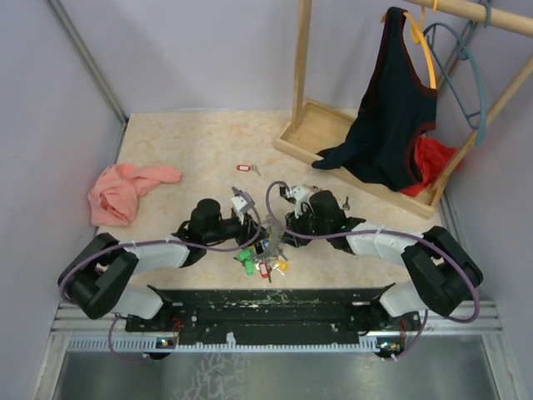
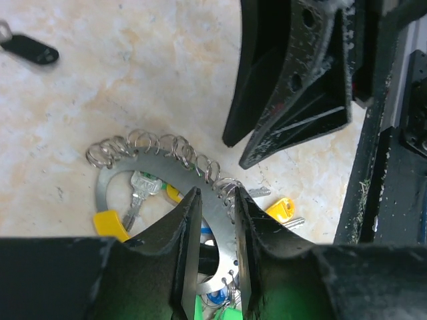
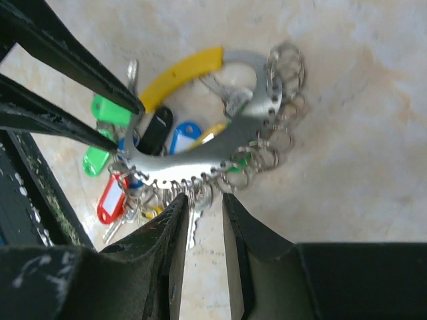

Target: Put the keys on the keyring

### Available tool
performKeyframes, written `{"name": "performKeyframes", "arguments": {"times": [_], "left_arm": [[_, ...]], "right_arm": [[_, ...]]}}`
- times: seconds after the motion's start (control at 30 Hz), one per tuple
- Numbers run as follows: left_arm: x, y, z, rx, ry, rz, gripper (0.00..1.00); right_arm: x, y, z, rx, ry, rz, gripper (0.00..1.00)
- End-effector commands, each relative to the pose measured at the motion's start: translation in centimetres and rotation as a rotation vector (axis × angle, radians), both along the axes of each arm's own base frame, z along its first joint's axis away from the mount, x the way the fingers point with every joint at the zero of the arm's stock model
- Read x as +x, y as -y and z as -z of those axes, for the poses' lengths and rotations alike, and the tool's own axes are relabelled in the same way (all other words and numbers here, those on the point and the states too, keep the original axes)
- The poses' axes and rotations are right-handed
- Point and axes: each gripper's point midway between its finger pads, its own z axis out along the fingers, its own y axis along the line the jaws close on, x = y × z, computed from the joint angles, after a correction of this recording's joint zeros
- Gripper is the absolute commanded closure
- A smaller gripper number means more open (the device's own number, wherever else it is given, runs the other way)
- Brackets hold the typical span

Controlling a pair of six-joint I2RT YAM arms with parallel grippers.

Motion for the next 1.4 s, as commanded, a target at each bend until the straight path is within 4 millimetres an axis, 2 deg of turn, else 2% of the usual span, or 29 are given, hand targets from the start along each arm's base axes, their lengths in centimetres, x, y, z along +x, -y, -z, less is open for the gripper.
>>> {"name": "performKeyframes", "arguments": {"times": [0.0, 0.13, 0.4, 0.53, 0.73, 0.87, 1.0, 1.37], "left_arm": [[0.3, 0.4, 2.6, 0.086, -0.115, -0.061, 0.68], [0.0, 0.8, 4.5, 0.129, -0.202, -0.063, 0.68], [-0.2, 0.7, 6.3, 0.164, -0.257, -0.079, 0.68], [-0.4, 0.7, 7.1, 0.175, -0.286, -0.081, 0.68], [-0.3, 0.8, 7.4, 0.172, -0.299, -0.088, 0.68], [-0.1, 0.6, 7.4, 0.176, -0.296, -0.104, 0.69], [0.1, 0.4, 6.6, 0.155, -0.264, -0.118, 0.69], [1.6, -1.9, 0.0, -0.079, -0.027, -0.145, 0.64]], "right_arm": [[-0.2, 0.7, 1.0, -0.058, -0.122, 0.059, 0.73], [0.1, 0.5, 2.2, -0.057, -0.164, 0.064, 0.73], [1.6, 0.1, 2.8, -0.001, -0.173, 0.099, 0.73], [1.4, -0.2, 3.6, 0.006, -0.194, 0.081, 0.75], [0.6, -0.8, 3.2, 0.045, -0.207, 0.023, 0.80], [0.2, -1.0, 2.6, 0.058, -0.207, -0.001, 0.88], [0.3, -1.0, 1.4, 0.061, -0.168, -0.021, 1.00], [2.1, -1.9, -3.7, 0.019, 0.153, -0.154, 1.00]]}}
